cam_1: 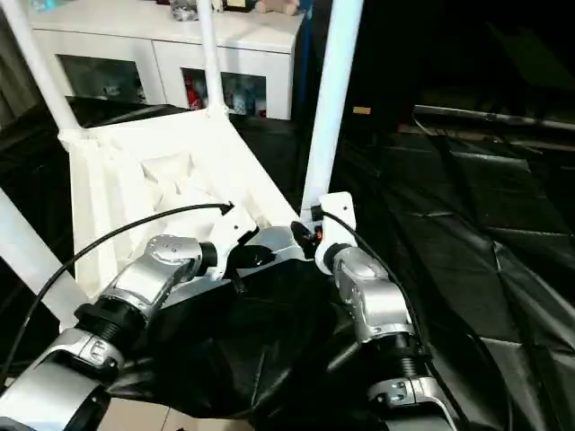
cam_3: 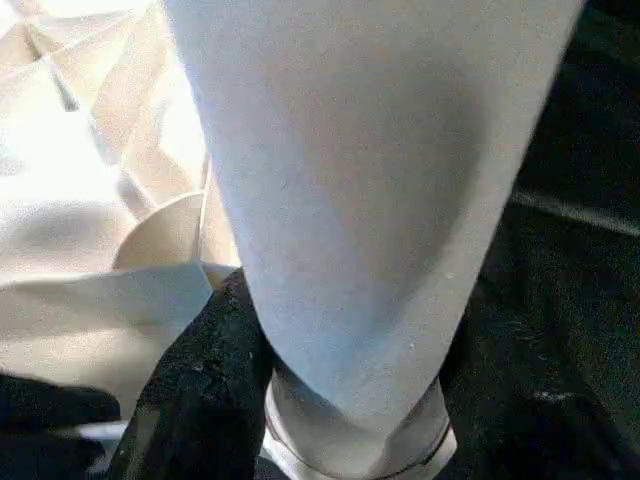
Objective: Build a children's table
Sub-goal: Rotate leg to tighten
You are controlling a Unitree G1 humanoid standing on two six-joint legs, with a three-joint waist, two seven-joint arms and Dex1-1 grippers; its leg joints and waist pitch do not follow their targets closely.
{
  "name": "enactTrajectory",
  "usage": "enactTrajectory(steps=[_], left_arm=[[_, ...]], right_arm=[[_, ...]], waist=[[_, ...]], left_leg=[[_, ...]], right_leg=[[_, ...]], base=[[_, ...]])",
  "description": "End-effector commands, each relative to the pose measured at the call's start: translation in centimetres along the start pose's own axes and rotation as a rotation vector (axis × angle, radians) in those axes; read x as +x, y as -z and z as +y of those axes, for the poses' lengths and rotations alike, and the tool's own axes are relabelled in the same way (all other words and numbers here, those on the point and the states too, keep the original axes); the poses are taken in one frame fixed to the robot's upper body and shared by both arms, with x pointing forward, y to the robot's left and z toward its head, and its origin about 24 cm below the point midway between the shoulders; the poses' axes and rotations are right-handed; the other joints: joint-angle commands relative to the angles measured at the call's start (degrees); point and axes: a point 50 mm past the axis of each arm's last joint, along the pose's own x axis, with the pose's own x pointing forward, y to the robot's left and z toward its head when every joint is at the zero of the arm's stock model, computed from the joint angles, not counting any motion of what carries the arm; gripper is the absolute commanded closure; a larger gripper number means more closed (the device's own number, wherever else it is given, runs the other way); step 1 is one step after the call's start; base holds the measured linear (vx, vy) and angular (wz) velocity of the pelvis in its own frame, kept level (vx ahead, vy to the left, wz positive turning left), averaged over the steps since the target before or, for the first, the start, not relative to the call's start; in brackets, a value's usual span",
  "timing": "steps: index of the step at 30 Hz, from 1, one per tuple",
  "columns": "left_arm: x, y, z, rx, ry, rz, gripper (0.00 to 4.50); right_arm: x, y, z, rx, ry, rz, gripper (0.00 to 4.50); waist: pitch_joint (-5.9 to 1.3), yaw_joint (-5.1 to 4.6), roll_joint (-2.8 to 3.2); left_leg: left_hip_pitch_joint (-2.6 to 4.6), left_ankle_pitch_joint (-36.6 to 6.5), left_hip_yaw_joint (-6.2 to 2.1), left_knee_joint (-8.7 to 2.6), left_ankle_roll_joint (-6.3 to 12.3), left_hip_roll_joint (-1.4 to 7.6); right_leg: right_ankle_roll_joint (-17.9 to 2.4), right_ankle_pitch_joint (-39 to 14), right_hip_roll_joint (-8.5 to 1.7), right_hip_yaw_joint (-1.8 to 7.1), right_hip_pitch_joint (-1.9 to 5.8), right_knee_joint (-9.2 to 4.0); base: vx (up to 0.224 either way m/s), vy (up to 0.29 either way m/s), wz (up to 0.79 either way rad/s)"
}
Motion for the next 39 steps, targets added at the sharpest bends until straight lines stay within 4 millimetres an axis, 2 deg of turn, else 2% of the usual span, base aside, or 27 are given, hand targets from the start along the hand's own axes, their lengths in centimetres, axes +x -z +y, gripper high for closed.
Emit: enactTrajectory(steps=[1, 2, 3, 4, 5, 6, 7, 10, 11, 13, 14, 15, 19, 20, 26, 27, 28, 30, 31, 32, 35, 36, 37, 38, 39], left_arm=[[0.0, 0.5, -0.1, 0.011, 0.022, 0.047, 4.5], [0.0, 0.5, -0.1, 0.011, 0.022, 0.048, 4.5], [-0.2, 0.7, -0.1, 0.016, 0.05, 0.057, 4.5], [-0.5, 0.8, -0.2, 0.018, 0.079, 0.067, 4.5], [-0.9, 1.1, -0.2, 0.025, 0.119, 0.08, 4.5], [-1.3, 1.2, -0.3, 0.036, 0.161, 0.088, 4.5], [-2.2, 1.5, -0.4, 0.044, 0.23, 0.1, 4.5], [-3.0, 2.0, -0.5, 0.041, 0.306, 0.114, 4.5], [-3.3, 2.1, -0.6, 0.039, 0.322, 0.121, 4.5], [-4.0, 2.6, -0.9, 0.043, 0.398, 0.135, 4.5], [-4.3, 2.8, -1.0, 0.04, 0.424, 0.141, 4.5], [-4.6, 3.0, -1.1, 0.031, 0.448, 0.148, 4.5], [-5.5, 3.2, -1.6, 0.016, 0.546, 0.173, 4.5], [-5.5, 3.2, -1.6, 0.016, 0.546, 0.173, 4.5], [-5.5, 3.1, -1.3, 0.022, 0.509, 0.172, 4.5], [-5.4, 3.0, -1.3, 0.024, 0.503, 0.17, 4.5], [-5.4, 2.9, -1.3, 0.024, 0.495, 0.167, 4.5], [-5.2, 2.7, -1.1, 0.023, 0.468, 0.156, 4.5], [-5.2, 2.6, -1.1, 0.023, 0.459, 0.153, 4.5], [-5.0, 2.3, -0.8, 0.018, 0.413, 0.136, 4.5], [-4.8, 1.9, -0.3, -0.01, 0.322, 0.095, 4.5], [-4.8, 1.9, -0.2, -0.017, 0.304, 0.086, 4.5], [-4.6, 1.8, 0.0, -0.028, 0.271, 0.071, 4.5], [-4.5, 1.7, 0.1, -0.034, 0.251, 0.061, 4.5], [-4.2, 1.8, 0.3, -0.045, 0.21, 0.053, 4.5]], right_arm=[[0.1, 1.2, 3.9, -0.013, -0.273, 0.046, 1.85], [0.1, 1.2, 3.9, -0.014, -0.274, 0.046, 1.85], [-0.4, 1.2, 4.0, -0.036, -0.332, 0.05, 1.79], [-0.9, 1.3, 4.0, -0.06, -0.386, 0.059, 1.65], [-1.5, 1.4, 3.9, -0.098, -0.459, 0.076, 1.49], [-2.2, 1.5, 3.8, -0.122, -0.529, 0.105, 1.49], [-3.3, 1.5, 3.6, -0.166, -0.641, 0.142, 1.4], [-4.1, 1.3, 3.5, -0.211, -0.716, 0.159, 1.4], [-4.2, 1.2, 3.4, -0.221, -0.732, 0.163, 1.4], [-4.7, 0.8, 3.0, -0.252, -0.78, 0.173, 1.4], [-5.0, 0.6, 2.8, -0.263, -0.801, 0.174, 1.4], [-5.2, 0.5, 2.6, -0.269, -0.818, 0.183, 1.4], [-6.2, 0.7, 2.0, -0.284, -0.887, 0.247, 1.4], [-6.2, 0.7, 2.0, -0.284, -0.887, 0.247, 1.4], [-6.6, 1.0, 2.0, -0.284, -0.92, 0.283, 1.54], [-6.5, 1.1, 2.0, -0.276, -0.917, 0.283, 1.82], [-6.6, 1.1, 1.9, -0.271, -0.916, 0.282, 1.82], [-6.5, 1.2, 1.9, -0.261, -0.91, 0.28, 1.99], [-6.5, 1.3, 1.9, -0.258, -0.907, 0.279, 2.1], [-6.3, 1.4, 1.9, -0.246, -0.889, 0.27, 2.1], [-5.0, 1.8, 1.8, -0.235, -0.78, 0.239, 2.29], [-4.7, 1.9, 1.8, -0.233, -0.754, 0.235, 2.35], [-4.2, 2.0, 1.8, -0.211, -0.705, 0.221, 2.4], [-3.9, 2.0, 1.8, -0.196, -0.674, 0.211, 2.4], [-3.3, 2.0, 1.8, -0.163, -0.611, 0.191, 2.45]], waist=[[-2.42, 0.25, 0.46], [-2.5, 0.29, 0.43], [-2.51, 0.3, -0.17], [-2.6, 0.63, -0.15], [-2.69, 0.84, -0.01], [-2.79, 1.13, -0.79], [-2.79, 1.33, -0.36], [-3.11, 1.41, -0.21], [-3.05, 1.51, 0.16], [-2.94, 1.56, 0.49], [-2.94, 1.56, 0.37], [-2.93, 1.66, 0.59], [-2.95, 2.06, 0.54], [-2.93, 2.1, 0.4], [-2.91, 2.59, 0.56], [-2.92, 2.7, 0.7], [-3.01, 2.8, 0.41], [-3.04, 3.04, 0.52], [-3.06, 3.42, 0.01], [-3.05, 3.51, -0.16], [-2.74, 3.57, -0.05], [-2.65, 3.45, -0.05], [-2.56, 3.22, 0.4], [-2.53, 3.0, 0.22], [-2.48, 2.78, 0.78]], left_leg=[[0.17, -24.65, -0.51, -4.76, -1.38, 1.34], [0.11, -23.89, -0.49, -4.75, -1.23, 1.4], [-0.22, -22.46, -0.34, -4.77, -0.59, 1.43], [-0.25, -20.92, -0.25, -4.69, -0.07, 1.51], [-0.11, -20.03, -0.16, -4.57, 0.14, 1.61], [-0.25, -18.03, -0.07, -4.47, 0.93, 1.64], [-0.23, -16.33, 0.1, -4.37, 1.64, 1.69], [-0.48, -12.87, 0.24, -4.08, 2.04, 1.8], [-0.36, -12.76, 0.24, -4.15, 1.78, 1.86], [-0.18, -13.85, 0.34, -4.13, 1.19, 1.89], [-0.15, -14.22, 0.39, -4.19, 1.13, 1.98], [-0.05, -14.88, 0.43, -4.24, 0.96, 2.05], [0.15, -15.21, 0.62, -4.19, 0.73, 2.21], [0.16, -15.41, 0.63, -4.17, 0.71, 2.2], [0.1, -15.72, 0.53, -4.2, -0.01, 2.09], [0.13, -15.56, 0.52, -4.16, -0.05, 2.04], [0.07, -14.92, 0.54, -4.09, 0.09, 2.02], [0.09, -14.33, 0.58, -4.03, 0.27, 2.05], [0.1, -13.66, 0.58, -3.97, 0.6, 2.05], [0.06, -13.51, 0.62, -3.99, 0.73, 2.08], [-0.05, -15.06, 0.56, -4.17, 0.25, 1.98], [0.06, -16.43, 0.44, -4.28, -0.42, 1.89], [-0.17, -17.47, 0.13, -4.5, -1.06, 1.79], [-0.22, -18.05, 0.18, -4.54, -1.13, 1.71], [0.07, -19.41, 0.02, -4.55, -1.68, 1.64]], right_leg=[[-6.2, -24.16, -2.86, 2.02, 2.01, -5.08], [-6.57, -22.91, -2.81, 2.06, 2.16, -4.9], [-7.26, -21.26, -2.78, 2.08, 2.37, -4.66], [-7.48, -20.58, -2.84, 2.14, 2.62, -4.52], [-7.75, -19.7, -2.93, 2.24, 2.51, -4.41], [-8.24, -17.87, -2.94, 2.28, 2.9, -4.06], [-8.85, -15.91, -2.93, 2.4, 2.77, -3.87], [-11.05, -9.61, -2.88, 2.31, 3.06, -3.07], [-11.42, -9.38, -2.85, 2.27, 2.92, -3.07], [-12.07, -10.4, -2.75, 2.18, 2.95, -3.11], [-12.05, -10.68, -2.72, 2.2, 2.99, -3.12], [-12.15, -11.33, -2.71, 2.22, 2.95, -3.09], [-13.01, -10.71, -2.74, 2.36, 2.8, -2.93], [-12.98, -10.89, -2.69, 2.34, 2.82, -2.93], [-11.77, -14.12, -2.91, 2.44, 2.79, -3.26], [-11.74, -13.88, -2.89, 2.43, 2.77, -3.26], [-11.8, -13.01, -2.86, 2.41, 2.85, -3.16], [-11.93, -12.41, -2.85, 2.42, 2.81, -3.07], [-11.93, -12.52, -2.94, 2.4, 2.82, -2.94], [-11.9, -12.63, -2.96, 2.41, 2.81, -2.96], [-10.8, -17.15, -3.18, 2.39, 2.53, -3.45], [-9.88, -20.35, -3.29, 2.31, 2.39, -3.77], [-8.79, -22.71, -3.26, 2.19, 2.63, -3.85], [-8.14, -23.84, -3.22, 2.19, 2.6, -4.16], [-7.38, -25.84, -3.25, 2.12, 2.29, -4.37]], base=[[0.0, 0.0, 0.0], [0.0, 0.0, 0.0], [0.0, 0.0, 0.0], [0.0, 0.0, 0.0], [0.0, 0.0, 0.0], [0.054, -0.025, 0.04], [0.06, -0.026, 0.03], [0.039, -0.015, 0.01], [0.0, 0.0, 0.0], [0.0, 0.0, 0.0], [0.0, 0.0, 0.0], [0.0, 0.0, 0.0], [0.0, 0.0, 0.0], [0.0, 0.0, 0.0], [0.0, 0.0, 0.0], [0.0, 0.0, 0.0], [0.0, 0.0, 0.0], [0.0, 0.0, 0.0], [0.0, 0.0, 0.0], [0.0, 0.0, 0.0], [0.0, 0.0, 0.0], [0.0, 0.0, 0.0], [0.0, 0.0, 0.0], [0.0, 0.0, 0.0], [0.0, 0.0, 0.0]])
